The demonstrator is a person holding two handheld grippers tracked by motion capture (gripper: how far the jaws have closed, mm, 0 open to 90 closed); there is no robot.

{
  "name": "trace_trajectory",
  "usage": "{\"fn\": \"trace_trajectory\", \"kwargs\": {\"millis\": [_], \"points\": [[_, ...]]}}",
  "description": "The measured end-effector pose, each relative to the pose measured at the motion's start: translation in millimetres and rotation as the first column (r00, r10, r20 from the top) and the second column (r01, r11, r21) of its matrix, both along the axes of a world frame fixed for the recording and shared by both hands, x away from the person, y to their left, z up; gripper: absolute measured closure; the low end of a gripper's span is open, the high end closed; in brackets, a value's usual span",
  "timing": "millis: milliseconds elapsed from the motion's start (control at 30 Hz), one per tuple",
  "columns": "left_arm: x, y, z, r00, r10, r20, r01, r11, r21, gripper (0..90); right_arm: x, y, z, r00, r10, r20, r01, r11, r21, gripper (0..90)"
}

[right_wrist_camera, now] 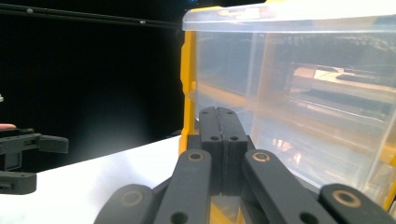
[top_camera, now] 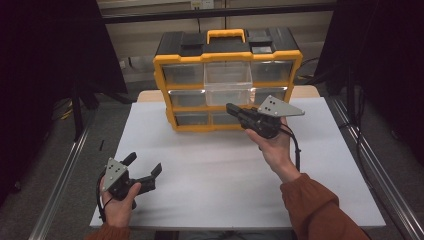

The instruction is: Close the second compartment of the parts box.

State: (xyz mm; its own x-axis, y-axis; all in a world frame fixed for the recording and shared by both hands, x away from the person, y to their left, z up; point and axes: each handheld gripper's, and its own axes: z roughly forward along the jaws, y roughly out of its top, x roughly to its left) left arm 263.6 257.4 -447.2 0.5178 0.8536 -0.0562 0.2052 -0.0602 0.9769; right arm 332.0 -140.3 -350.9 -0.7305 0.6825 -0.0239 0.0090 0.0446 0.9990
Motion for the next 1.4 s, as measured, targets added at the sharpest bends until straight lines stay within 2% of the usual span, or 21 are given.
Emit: {"fn": "trace_trajectory", "kwargs": {"millis": [467, 1000, 1067, 1133, 1400], "points": [[0.3, 0.1, -0.2, 1.0000, -0.008, 0.002, 0.008, 1.0000, -0.003, 3.3, 13.4, -2.1, -4.3, 0.9985, -0.055, -0.004, 0.055, 0.9983, -0.019, 90.0], [0.4, -0.4, -0.3, 1.0000, -0.004, 0.000, 0.004, 1.0000, 0.005, 3.3, 16.5, 0.5, -3.6, 0.9986, -0.054, -0.003, 0.054, 0.9985, -0.010, 90.0], [0.5, 0.6, -0.3, 1.0000, -0.003, -0.003, 0.003, 0.9998, 0.020, 3.3, 16.8, 0.9, -3.3, 0.9985, -0.055, -0.004, 0.055, 0.9985, -0.009, 90.0], [0.5, -0.1, -0.5, 1.0000, 0.000, -0.003, 0.000, 1.0000, 0.006, 3.4, 17.1, 1.6, -3.2, 0.9985, -0.055, -0.007, 0.055, 0.9985, -0.006, 90.0], [0.5, 0.0, -0.3, 1.0000, -0.001, -0.002, 0.001, 1.0000, 0.002, 3.4, 19.2, 1.7, -3.1, 0.9978, -0.066, -0.003, 0.066, 0.9978, -0.007, 90.0]]}}
